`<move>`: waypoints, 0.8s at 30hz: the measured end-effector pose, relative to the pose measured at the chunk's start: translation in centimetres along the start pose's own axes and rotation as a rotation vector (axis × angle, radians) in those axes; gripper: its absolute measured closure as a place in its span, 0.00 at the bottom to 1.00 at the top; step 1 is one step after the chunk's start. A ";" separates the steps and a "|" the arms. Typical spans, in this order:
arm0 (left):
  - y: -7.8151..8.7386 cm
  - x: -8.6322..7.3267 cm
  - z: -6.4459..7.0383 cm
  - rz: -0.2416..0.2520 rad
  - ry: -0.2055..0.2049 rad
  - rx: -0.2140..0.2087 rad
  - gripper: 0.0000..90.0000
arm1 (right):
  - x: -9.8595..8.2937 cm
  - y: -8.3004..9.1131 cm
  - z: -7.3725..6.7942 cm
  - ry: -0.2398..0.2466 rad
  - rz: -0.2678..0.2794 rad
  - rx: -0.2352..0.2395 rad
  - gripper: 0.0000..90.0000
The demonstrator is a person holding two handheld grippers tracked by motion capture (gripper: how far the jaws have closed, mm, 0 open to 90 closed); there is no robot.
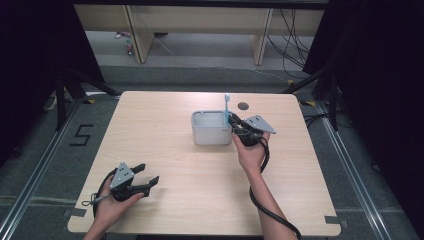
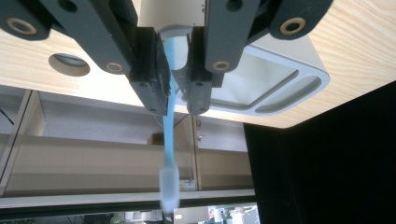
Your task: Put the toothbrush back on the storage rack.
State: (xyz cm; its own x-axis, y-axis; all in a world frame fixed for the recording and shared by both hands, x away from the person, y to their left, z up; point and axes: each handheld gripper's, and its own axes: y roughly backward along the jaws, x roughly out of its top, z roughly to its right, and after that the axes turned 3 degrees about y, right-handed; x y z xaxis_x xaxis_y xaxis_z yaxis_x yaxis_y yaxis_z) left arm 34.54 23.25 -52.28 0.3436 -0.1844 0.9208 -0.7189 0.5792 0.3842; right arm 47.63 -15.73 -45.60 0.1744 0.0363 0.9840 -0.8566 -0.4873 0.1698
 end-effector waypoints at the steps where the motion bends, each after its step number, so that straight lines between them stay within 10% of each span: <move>1: 0.0 0.0 0.0 0.000 0.000 0.000 0.31 | 0.0 0.0 0.0 0.001 0.004 0.000 0.87; 24: -0.1 0.0 0.1 0.001 -0.005 0.002 0.31 | 0.8 2.0 -0.1 0.058 -0.073 0.025 0.63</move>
State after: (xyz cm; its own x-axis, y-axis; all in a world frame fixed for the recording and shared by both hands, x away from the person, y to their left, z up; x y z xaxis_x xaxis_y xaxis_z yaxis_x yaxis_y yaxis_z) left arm 34.54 23.18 -52.31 0.3399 -0.1877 0.9215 -0.7203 0.5781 0.3834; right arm 45.98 -16.57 -44.43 0.2070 0.1228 0.9706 -0.8302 -0.5029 0.2407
